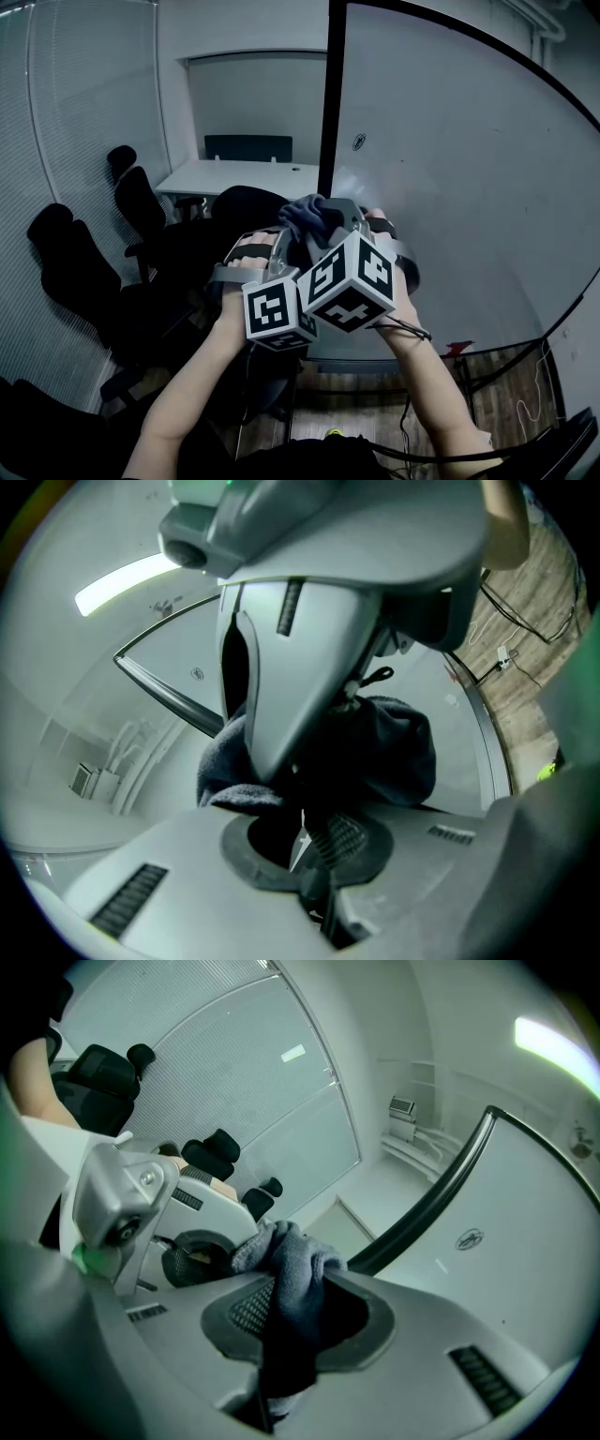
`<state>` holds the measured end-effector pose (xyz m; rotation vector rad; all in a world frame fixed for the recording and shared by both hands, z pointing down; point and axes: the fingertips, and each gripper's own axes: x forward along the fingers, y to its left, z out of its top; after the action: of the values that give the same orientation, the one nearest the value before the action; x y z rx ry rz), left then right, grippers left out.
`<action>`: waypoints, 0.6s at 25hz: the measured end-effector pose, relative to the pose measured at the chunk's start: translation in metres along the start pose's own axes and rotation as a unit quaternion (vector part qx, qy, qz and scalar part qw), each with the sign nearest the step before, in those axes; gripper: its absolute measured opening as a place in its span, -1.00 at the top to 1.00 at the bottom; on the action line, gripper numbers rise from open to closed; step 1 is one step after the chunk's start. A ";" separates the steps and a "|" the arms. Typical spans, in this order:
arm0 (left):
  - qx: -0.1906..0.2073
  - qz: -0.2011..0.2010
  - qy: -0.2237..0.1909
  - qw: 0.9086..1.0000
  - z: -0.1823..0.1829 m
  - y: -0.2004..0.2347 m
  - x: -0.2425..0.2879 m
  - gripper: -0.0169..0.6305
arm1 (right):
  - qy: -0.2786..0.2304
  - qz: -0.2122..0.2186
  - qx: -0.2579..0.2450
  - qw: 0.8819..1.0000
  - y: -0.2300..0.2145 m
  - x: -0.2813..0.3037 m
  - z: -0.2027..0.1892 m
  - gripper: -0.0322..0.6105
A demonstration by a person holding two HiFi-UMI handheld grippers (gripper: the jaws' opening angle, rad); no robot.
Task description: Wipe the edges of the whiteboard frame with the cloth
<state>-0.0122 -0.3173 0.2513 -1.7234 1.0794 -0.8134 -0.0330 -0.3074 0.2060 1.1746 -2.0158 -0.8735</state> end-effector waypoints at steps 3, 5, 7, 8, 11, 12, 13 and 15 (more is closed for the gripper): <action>-0.004 -0.008 0.001 1.000 -0.003 -0.008 -0.001 0.90 | 0.004 0.005 0.004 1.000 0.007 0.001 -0.004 0.60; -0.012 -0.012 -0.001 1.000 -0.003 -0.012 0.000 0.90 | 0.005 0.008 0.010 1.000 0.009 0.002 -0.007 0.60; -0.017 -0.014 -0.003 1.000 -0.003 -0.015 0.000 0.90 | 0.005 0.012 0.015 1.000 0.012 0.003 -0.010 0.60; -0.016 -0.014 -0.003 1.000 -0.004 -0.017 0.000 0.90 | 0.005 0.013 0.017 1.000 0.013 0.003 -0.011 0.60; -0.011 -0.016 -0.002 1.000 -0.007 -0.024 0.000 0.90 | 0.007 0.014 0.022 1.000 0.019 0.004 -0.015 0.60; -0.012 -0.017 -0.002 1.000 -0.007 -0.025 0.000 0.90 | 0.008 0.014 0.024 1.000 0.021 0.004 -0.017 0.60; -0.012 -0.019 -0.002 1.000 -0.008 -0.027 0.000 0.90 | 0.009 0.015 0.025 1.000 0.022 0.005 -0.018 0.60; -0.010 -0.023 -0.001 1.000 -0.009 -0.030 0.001 0.90 | 0.012 0.017 0.028 0.999 0.024 0.005 -0.020 0.60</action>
<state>-0.0102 -0.3149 0.2829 -1.7702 1.0543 -0.8324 -0.0308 -0.3075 0.2380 1.1731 -2.0464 -0.7877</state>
